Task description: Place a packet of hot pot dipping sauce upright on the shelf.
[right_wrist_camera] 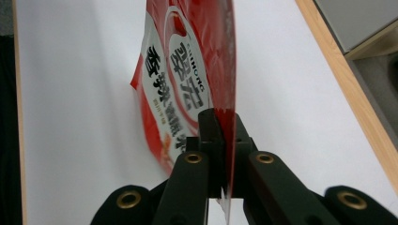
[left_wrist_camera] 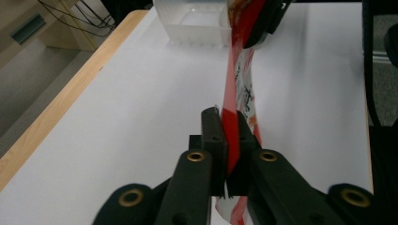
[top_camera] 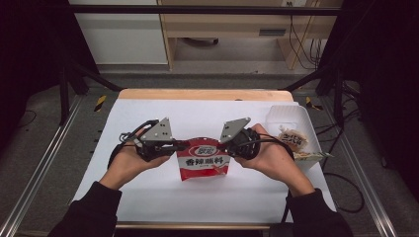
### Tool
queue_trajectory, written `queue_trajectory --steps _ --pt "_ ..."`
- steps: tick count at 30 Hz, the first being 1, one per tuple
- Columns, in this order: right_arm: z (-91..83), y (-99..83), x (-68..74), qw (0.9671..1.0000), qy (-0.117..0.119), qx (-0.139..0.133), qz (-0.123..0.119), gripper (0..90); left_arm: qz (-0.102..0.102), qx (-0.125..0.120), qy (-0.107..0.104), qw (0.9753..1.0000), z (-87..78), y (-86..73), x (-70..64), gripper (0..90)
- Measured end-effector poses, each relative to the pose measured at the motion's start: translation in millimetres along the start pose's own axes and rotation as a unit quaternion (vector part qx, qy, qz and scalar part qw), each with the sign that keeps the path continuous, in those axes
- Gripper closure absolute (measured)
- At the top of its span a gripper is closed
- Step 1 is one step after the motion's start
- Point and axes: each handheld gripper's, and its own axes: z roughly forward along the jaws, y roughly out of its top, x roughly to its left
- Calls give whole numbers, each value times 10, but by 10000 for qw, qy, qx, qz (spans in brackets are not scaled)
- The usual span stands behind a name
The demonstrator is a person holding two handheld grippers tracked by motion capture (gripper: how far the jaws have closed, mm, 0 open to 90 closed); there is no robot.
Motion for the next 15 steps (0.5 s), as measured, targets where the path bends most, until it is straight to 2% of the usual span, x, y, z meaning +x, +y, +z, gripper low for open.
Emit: queue_trajectory --steps 1,2,5,7,11,15 --pt "-6 7 1 10000 9 -30 -15 895 -138 -100 31 9999 -22 -16 14 770" --pt "-19 17 4 10000 2 -45 -2 895 -188 -116 59 9997 -36 -28 22 653" --pt "-60 29 2 10000 -50 -63 -41 895 -314 -126 258 9991 -77 -112 35 450" --pt "-108 38 -10 9999 -92 -104 -62 895 -402 -170 304 9986 -92 -196 40 350" --pt "-209 63 -57 9994 -248 -182 -128 895 -534 -155 392 9977 -92 -395 12 263" --pt "-302 70 -149 9988 -378 -258 -159 896 -798 -131 543 9952 -80 -665 -57 200"
